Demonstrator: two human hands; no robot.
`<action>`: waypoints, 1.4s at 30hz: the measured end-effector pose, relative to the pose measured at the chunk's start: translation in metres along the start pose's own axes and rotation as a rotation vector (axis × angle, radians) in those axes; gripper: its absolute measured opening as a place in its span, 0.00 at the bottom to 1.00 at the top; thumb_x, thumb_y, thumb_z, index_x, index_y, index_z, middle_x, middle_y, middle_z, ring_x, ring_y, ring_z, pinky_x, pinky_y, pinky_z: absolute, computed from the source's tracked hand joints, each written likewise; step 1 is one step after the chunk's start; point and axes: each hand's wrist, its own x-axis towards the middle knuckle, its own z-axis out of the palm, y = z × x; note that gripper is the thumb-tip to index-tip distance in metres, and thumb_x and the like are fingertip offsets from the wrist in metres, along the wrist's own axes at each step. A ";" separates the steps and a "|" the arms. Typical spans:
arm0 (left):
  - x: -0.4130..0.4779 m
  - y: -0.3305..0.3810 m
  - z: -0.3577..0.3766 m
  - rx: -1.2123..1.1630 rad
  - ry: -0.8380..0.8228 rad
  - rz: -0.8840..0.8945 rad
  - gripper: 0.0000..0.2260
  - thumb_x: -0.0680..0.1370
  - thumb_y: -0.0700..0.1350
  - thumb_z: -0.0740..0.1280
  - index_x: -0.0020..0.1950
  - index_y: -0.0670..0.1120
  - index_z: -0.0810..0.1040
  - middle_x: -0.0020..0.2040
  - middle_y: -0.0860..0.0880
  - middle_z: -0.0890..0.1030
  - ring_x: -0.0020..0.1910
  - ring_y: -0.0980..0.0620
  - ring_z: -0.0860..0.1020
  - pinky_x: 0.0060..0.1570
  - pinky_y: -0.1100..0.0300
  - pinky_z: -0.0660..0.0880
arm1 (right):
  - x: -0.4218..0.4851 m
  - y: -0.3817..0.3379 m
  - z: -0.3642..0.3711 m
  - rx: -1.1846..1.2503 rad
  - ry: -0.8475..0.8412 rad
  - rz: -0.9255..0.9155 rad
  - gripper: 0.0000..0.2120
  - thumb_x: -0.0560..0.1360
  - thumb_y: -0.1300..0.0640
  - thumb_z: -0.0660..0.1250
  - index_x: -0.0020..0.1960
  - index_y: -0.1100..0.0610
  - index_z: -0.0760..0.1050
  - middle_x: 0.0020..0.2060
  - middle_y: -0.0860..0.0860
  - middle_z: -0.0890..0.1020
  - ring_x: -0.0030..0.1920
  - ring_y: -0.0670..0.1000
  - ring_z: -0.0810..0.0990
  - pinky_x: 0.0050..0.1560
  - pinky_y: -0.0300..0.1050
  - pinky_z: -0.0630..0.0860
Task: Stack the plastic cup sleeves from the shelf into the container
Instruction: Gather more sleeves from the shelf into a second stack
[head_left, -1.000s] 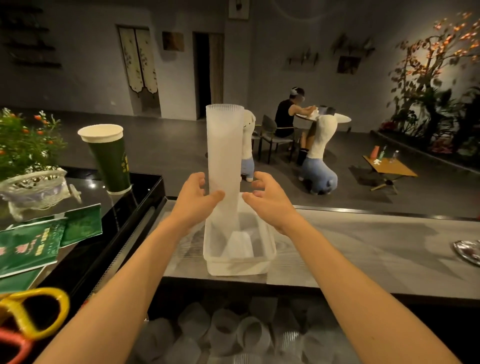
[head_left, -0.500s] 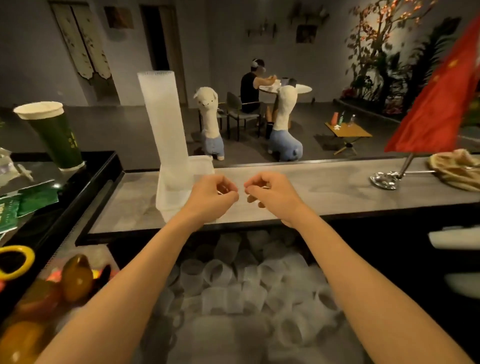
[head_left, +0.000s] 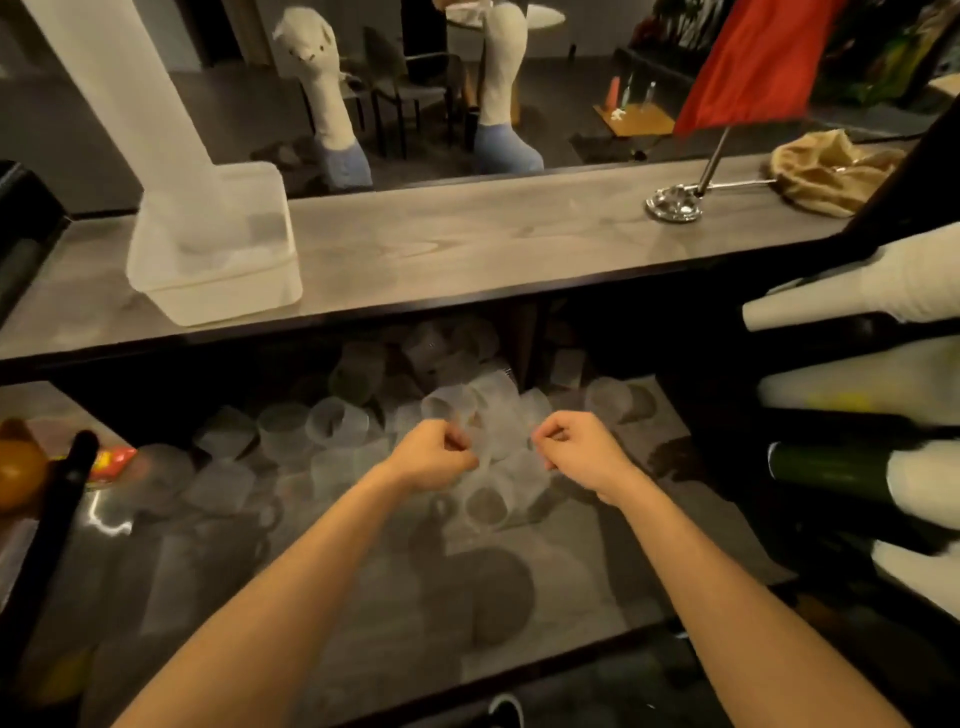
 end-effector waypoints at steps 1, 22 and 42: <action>0.002 -0.006 0.010 0.003 -0.024 -0.030 0.09 0.73 0.45 0.71 0.44 0.39 0.81 0.38 0.48 0.78 0.38 0.52 0.76 0.46 0.50 0.78 | -0.002 0.013 0.004 -0.057 -0.006 0.008 0.07 0.76 0.63 0.67 0.49 0.55 0.83 0.41 0.53 0.86 0.45 0.54 0.85 0.51 0.50 0.82; 0.021 -0.073 0.089 -0.211 0.036 -0.239 0.22 0.68 0.44 0.75 0.60 0.55 0.76 0.48 0.54 0.85 0.50 0.54 0.83 0.56 0.53 0.81 | -0.010 0.059 0.052 -0.891 -0.226 -0.165 0.43 0.74 0.66 0.69 0.81 0.51 0.50 0.77 0.56 0.53 0.62 0.67 0.76 0.56 0.59 0.79; 0.017 -0.048 0.089 -0.200 0.285 -0.262 0.03 0.80 0.43 0.65 0.52 0.48 0.77 0.46 0.49 0.79 0.50 0.47 0.77 0.49 0.59 0.70 | -0.025 0.041 0.032 -0.401 0.115 -0.148 0.32 0.77 0.52 0.71 0.76 0.50 0.61 0.68 0.53 0.74 0.63 0.61 0.79 0.56 0.57 0.80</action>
